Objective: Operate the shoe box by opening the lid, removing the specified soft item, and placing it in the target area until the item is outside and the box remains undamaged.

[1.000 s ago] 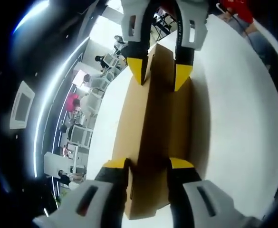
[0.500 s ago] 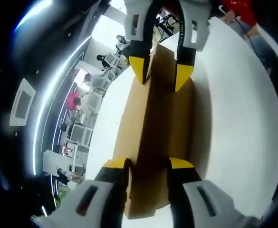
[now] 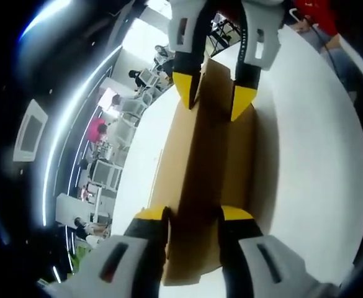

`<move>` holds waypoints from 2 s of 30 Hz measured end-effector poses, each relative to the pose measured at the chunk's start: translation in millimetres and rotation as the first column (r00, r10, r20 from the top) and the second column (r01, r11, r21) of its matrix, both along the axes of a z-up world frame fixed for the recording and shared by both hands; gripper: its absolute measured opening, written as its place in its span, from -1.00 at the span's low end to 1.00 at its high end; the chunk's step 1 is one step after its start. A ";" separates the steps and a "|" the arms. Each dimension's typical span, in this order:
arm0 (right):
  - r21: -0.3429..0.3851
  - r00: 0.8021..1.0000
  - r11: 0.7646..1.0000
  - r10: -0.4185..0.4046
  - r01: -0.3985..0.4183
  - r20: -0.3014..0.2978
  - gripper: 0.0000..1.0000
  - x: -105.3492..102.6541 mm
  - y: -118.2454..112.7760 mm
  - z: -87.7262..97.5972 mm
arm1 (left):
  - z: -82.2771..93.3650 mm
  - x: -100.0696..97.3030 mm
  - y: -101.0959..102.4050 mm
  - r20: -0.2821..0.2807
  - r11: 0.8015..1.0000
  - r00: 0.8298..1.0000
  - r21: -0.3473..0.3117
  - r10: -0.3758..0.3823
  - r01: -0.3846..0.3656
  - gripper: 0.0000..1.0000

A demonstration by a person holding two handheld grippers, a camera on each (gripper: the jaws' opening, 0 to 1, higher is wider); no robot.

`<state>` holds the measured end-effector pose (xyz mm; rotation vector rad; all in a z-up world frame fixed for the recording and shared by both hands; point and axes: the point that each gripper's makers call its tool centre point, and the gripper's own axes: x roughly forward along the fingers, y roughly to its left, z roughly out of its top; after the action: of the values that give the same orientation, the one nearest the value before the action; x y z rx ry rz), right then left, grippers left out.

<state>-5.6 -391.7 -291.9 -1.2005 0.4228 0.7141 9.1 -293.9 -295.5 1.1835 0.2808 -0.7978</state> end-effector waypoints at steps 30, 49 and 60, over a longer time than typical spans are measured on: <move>0.006 1.000 1.000 -0.012 0.012 -0.007 -0.39 7.7 0.6 7.4 | 9.0 7.6 -2.2 -0.030 1.000 0.999 -0.011 -0.013 0.013 -0.35; 0.008 0.999 1.000 -0.005 0.006 -0.040 -0.39 9.7 1.1 12.6 | 14.2 10.1 -2.6 -0.062 1.000 0.998 -0.011 -0.012 0.011 -0.35; 0.011 0.998 1.000 -0.008 0.009 -0.068 -0.40 12.0 0.5 19.0 | 19.8 12.1 -3.1 -0.072 1.000 0.997 -0.030 -0.009 0.007 -0.35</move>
<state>6.4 -391.2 -272.9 -1.1656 0.4793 0.7509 21.2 -297.0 -275.7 1.1299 0.3224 -0.8496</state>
